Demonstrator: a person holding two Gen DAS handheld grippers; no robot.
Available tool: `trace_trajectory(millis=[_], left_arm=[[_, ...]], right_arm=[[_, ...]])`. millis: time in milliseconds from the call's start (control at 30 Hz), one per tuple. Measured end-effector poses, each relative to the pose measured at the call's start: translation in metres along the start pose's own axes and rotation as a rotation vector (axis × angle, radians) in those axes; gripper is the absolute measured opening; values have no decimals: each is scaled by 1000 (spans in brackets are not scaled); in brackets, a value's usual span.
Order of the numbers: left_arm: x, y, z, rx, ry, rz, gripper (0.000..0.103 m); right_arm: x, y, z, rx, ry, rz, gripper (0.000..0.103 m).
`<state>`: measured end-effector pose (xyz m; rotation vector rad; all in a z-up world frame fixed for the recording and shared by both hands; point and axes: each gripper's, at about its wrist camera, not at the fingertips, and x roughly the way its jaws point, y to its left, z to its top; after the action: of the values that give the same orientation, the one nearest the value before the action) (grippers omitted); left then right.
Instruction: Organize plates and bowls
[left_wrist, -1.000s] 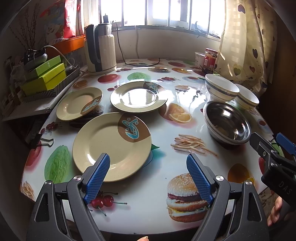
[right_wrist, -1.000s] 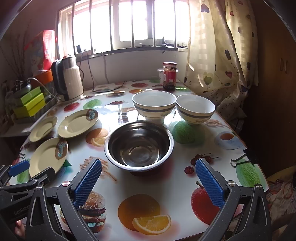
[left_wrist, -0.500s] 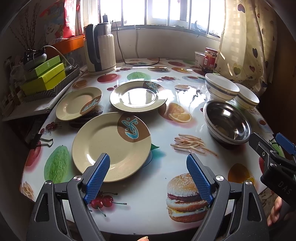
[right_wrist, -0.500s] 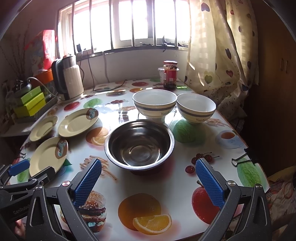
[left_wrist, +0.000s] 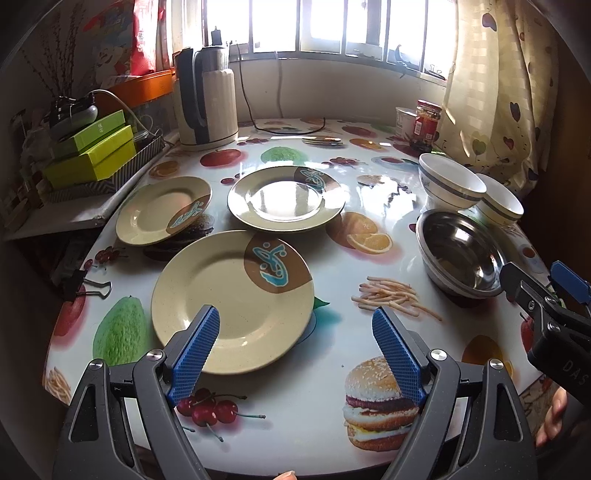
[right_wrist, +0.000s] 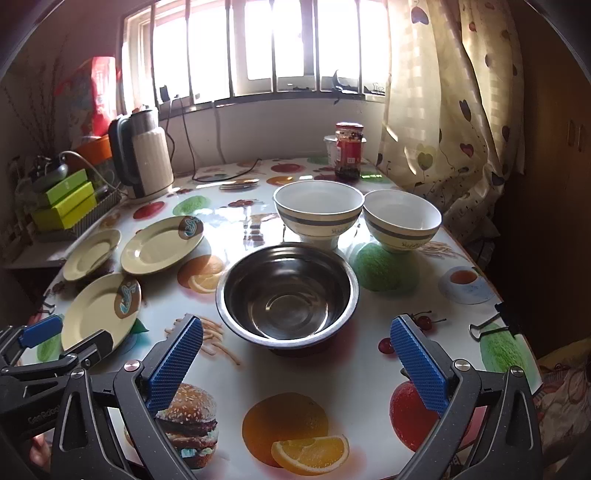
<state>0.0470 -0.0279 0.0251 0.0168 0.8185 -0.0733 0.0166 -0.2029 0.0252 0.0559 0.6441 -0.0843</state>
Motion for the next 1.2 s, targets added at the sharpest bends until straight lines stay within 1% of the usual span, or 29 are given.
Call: trace_trajectory(millis=[200,267,333,400,500,533,667,733,800,867,933,1000,1033,1067,1100,1200], left_arm=[[2,17,13,-20,2,-7,85],[5,26,20,-32,15,-8,85],[11,37,27,-39,39,-3,85],[13,50,33,-64,35,6,85],[20,68,46,-87,41,-33,85],[22,73,50,-96,44,-34,85],[30,90,65,-110,35,9,85],[36,99,72,-131,37,0,85],[44,104,79,-140,43,5,81],[52,105,86,-145,60,-4,80],[58,104,92,-150,59,-22,80],[68,101,97,-138,67,-18,78],[73,99,99,-133,78,-21,71],[79,98,101,-135,95,-29,69],[83,97,102,-138,104,-40,69],[97,91,105,-129,130,-48,64]], right_arm=[[0,14,21,-55,-27,42,103],[0,21,29,-78,-40,67,103],[2,27,39,-89,-39,79,103],[7,32,48,-83,-32,99,103],[17,43,63,-77,-19,122,103],[20,46,67,-75,-18,129,103],[42,60,82,-71,20,167,103],[55,65,88,-56,47,169,103],[69,70,94,-38,72,178,103],[83,75,99,-20,90,187,103],[98,79,103,-11,121,176,103],[111,85,106,-10,133,181,103],[118,87,107,-10,139,176,102],[124,87,108,-6,154,172,100],[131,89,109,3,169,173,95],[145,92,109,12,199,178,91]])
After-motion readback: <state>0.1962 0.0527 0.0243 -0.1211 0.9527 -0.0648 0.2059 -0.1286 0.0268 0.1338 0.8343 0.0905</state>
